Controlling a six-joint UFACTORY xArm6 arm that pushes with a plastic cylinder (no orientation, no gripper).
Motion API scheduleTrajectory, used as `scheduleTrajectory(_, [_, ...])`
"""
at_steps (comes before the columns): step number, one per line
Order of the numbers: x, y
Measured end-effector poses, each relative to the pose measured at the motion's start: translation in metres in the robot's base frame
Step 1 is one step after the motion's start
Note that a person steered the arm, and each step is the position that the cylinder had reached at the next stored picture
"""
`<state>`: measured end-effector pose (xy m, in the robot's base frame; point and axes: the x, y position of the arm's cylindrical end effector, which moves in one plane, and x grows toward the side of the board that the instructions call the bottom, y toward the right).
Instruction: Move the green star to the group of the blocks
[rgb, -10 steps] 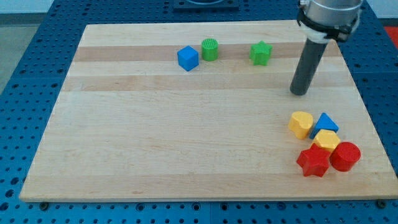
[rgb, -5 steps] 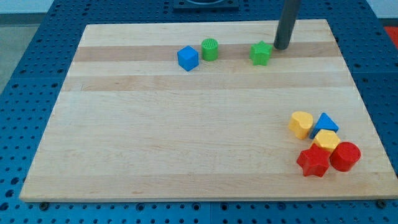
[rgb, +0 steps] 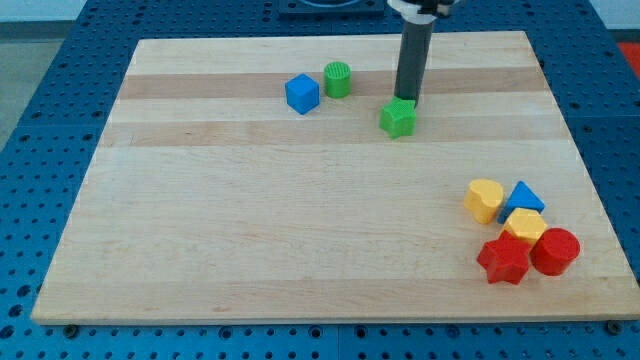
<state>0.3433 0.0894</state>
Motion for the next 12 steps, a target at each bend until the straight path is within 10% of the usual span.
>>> scheduleTrajectory(8, [0.025,0.011])
scheduleTrajectory(12, [0.118,0.013])
